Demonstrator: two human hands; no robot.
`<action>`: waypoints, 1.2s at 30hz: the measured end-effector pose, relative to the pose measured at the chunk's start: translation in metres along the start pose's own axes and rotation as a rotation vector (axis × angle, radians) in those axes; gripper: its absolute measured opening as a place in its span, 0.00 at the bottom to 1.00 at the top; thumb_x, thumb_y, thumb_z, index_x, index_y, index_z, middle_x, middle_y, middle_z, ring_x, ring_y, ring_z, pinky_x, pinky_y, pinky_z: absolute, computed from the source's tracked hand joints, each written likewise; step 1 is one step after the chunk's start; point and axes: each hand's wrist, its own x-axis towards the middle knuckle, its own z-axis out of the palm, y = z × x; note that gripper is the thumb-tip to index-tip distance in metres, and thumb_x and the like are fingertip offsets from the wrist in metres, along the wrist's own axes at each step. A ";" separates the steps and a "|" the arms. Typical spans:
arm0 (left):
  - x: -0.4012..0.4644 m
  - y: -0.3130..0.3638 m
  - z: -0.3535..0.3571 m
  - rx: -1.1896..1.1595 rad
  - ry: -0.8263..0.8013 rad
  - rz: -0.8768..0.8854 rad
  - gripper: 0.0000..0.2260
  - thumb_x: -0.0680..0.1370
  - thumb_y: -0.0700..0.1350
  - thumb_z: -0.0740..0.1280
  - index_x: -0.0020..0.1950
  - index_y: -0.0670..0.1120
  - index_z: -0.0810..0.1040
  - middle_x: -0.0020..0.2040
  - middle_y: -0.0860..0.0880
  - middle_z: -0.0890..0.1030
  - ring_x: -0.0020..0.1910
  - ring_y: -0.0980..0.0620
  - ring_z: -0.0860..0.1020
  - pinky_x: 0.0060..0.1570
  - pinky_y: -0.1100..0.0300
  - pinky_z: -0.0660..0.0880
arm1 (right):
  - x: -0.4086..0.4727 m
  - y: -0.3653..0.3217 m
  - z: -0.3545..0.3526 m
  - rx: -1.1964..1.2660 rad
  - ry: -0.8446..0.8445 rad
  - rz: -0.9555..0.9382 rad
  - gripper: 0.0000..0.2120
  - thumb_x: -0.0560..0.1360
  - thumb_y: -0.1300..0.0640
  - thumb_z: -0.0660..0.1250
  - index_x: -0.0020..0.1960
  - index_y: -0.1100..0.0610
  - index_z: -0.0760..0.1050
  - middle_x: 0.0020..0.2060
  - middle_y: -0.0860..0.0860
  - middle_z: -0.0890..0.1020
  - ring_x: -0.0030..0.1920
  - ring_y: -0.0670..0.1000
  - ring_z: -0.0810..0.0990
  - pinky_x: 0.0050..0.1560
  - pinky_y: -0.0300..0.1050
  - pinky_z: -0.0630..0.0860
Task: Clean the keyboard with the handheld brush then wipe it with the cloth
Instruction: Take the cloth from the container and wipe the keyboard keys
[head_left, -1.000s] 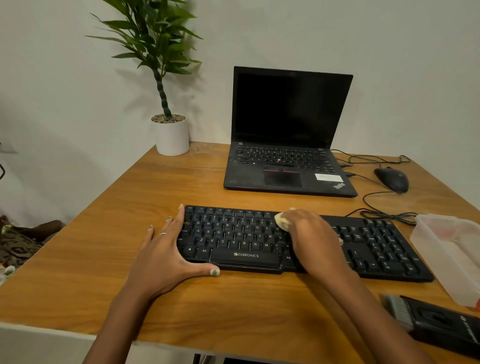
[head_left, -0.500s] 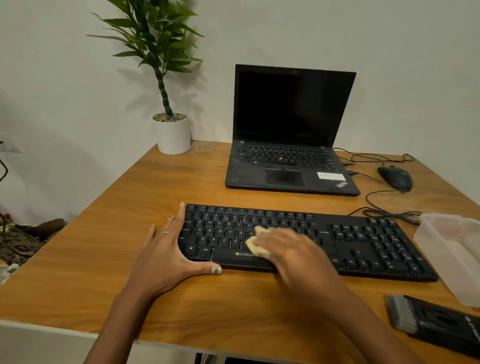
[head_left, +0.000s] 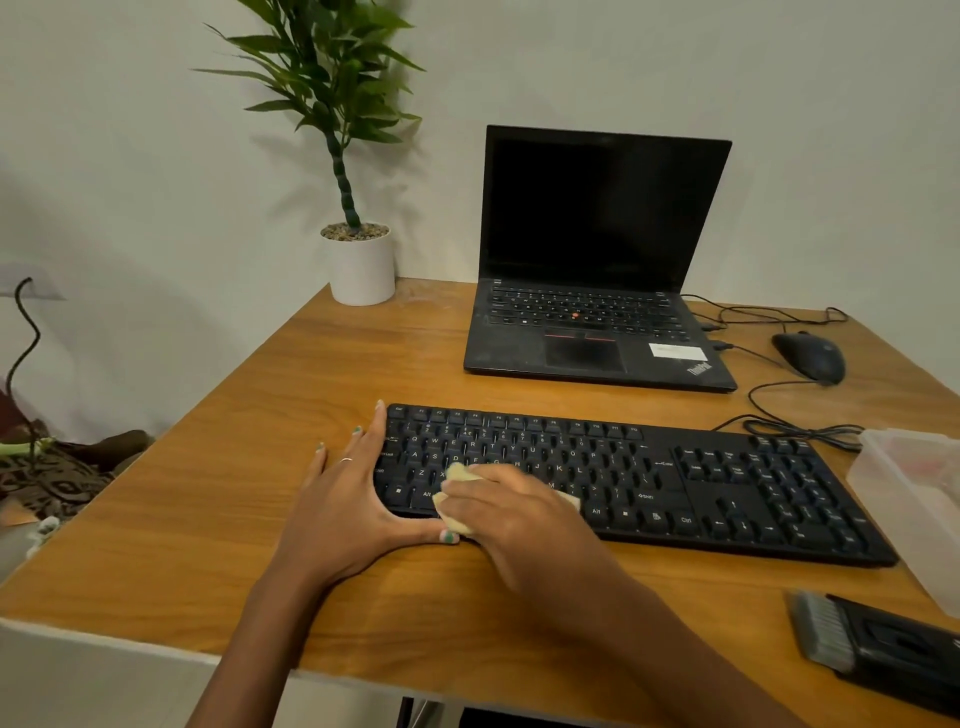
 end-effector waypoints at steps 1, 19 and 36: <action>-0.001 0.000 0.000 0.003 -0.004 -0.008 0.65 0.44 0.83 0.55 0.75 0.60 0.33 0.78 0.50 0.53 0.71 0.57 0.45 0.74 0.50 0.46 | 0.002 -0.004 0.002 -0.005 -0.008 -0.026 0.19 0.76 0.63 0.62 0.66 0.54 0.73 0.64 0.49 0.76 0.67 0.53 0.70 0.65 0.50 0.66; 0.002 -0.006 0.004 0.009 0.009 0.021 0.67 0.46 0.84 0.57 0.76 0.57 0.33 0.78 0.50 0.55 0.76 0.54 0.50 0.74 0.54 0.42 | 0.005 0.000 0.001 -0.027 0.085 -0.041 0.19 0.70 0.65 0.70 0.60 0.53 0.78 0.58 0.48 0.81 0.61 0.52 0.77 0.58 0.46 0.73; 0.001 -0.002 0.001 -0.006 0.018 0.010 0.66 0.48 0.82 0.61 0.77 0.57 0.33 0.78 0.50 0.54 0.76 0.54 0.48 0.73 0.55 0.41 | 0.011 0.023 -0.010 -0.014 0.061 0.152 0.20 0.80 0.59 0.60 0.70 0.49 0.67 0.70 0.44 0.69 0.70 0.45 0.66 0.70 0.38 0.55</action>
